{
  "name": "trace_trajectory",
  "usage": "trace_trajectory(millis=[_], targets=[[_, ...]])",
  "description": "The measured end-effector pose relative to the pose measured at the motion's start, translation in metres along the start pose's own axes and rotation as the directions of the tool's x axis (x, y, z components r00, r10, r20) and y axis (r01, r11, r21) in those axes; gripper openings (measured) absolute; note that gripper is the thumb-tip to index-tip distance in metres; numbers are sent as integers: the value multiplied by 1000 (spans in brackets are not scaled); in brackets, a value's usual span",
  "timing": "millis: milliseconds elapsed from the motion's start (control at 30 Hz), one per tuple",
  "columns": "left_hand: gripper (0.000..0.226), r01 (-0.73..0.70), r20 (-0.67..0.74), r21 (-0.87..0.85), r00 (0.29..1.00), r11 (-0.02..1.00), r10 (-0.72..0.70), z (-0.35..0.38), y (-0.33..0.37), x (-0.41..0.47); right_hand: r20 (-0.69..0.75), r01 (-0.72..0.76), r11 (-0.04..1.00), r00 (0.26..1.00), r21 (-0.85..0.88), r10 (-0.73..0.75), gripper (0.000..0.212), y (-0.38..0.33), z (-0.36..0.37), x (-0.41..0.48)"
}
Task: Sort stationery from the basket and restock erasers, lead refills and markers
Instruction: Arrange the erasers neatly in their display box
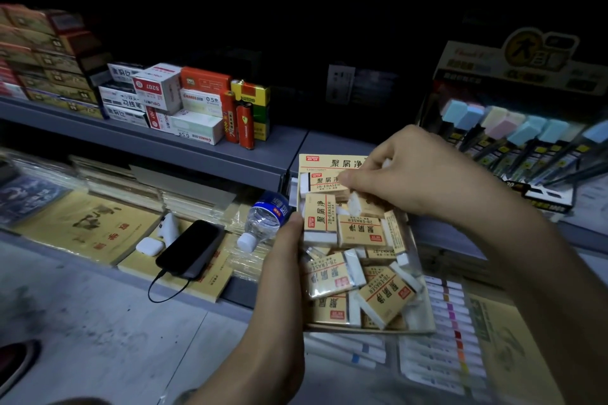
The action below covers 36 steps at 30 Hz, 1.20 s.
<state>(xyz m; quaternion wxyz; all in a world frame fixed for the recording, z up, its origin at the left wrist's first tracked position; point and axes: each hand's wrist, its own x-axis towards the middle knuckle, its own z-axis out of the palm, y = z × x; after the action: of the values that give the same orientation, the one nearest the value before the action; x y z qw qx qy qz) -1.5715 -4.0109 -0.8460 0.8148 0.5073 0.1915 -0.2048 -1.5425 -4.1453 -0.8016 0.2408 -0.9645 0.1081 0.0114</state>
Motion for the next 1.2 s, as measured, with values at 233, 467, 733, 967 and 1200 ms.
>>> trace_trajectory(millis=[233,467,733,967,1200], targets=[[40,23,-41,10,999,1000,-23,4,1,2,231,-24,990,973,136,-9,29,1,-9,-2],[45,-29,-62,76,997,997,34,7,6,2,171,66,987,981,149,-92,23,10,-12,-2],[45,-39,-41,104,998,994,43,4,2,4,206,198,980,958,30,-200,12,17,-20,-4],[46,-104,20,99,994,990,103,-4,-5,7,220,233,965,942,117,-254,20,23,-18,1],[55,-117,152,18,982,993,113,-19,-30,-3,100,309,919,935,246,-341,19,8,-31,-19]])
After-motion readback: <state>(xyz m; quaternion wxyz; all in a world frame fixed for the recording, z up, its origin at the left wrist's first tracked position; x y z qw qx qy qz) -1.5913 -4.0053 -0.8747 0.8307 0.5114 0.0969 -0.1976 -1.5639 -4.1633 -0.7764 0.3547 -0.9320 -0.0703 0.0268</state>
